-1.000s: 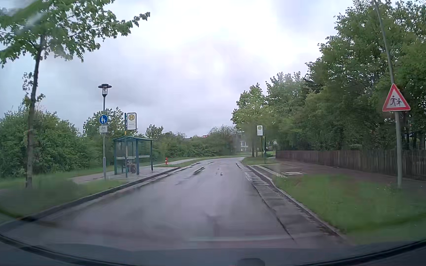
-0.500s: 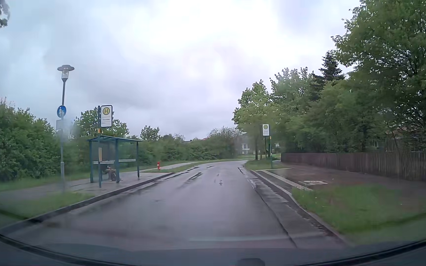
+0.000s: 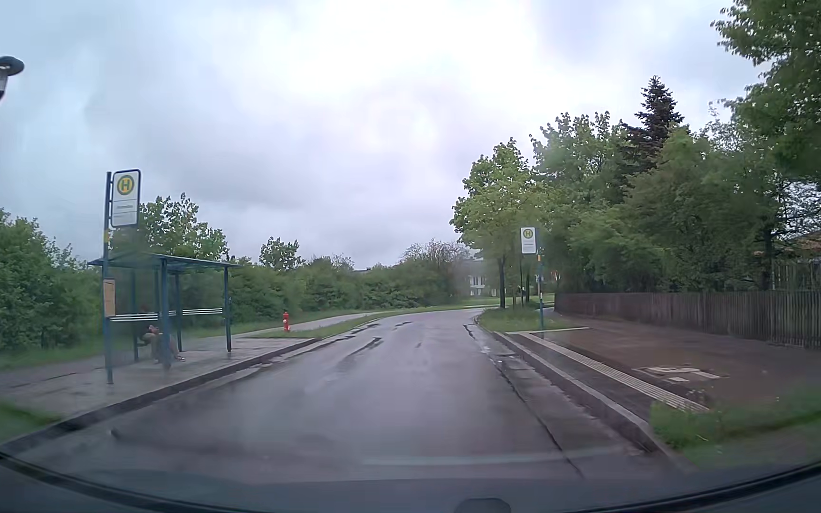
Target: Follow the waypoints while adhering to traffic rules and regulations
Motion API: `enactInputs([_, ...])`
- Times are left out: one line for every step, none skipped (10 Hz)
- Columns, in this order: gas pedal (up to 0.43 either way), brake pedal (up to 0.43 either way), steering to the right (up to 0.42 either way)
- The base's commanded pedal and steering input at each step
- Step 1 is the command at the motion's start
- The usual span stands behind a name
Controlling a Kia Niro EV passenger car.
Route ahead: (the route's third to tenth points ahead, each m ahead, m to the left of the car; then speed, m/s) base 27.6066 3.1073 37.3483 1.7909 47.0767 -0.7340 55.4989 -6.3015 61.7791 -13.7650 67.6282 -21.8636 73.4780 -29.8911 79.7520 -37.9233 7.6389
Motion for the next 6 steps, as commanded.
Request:
enactInputs([0.118,0.0,-0.007])
enactInputs([0.118,0.0,-0.007])
enactInputs([0.118,0.0,-0.007])
enactInputs([0.118,0.0,-0.006])
enactInputs([0.118,0.0,-0.005])
enactInputs([0.118,0.0,-0.004])
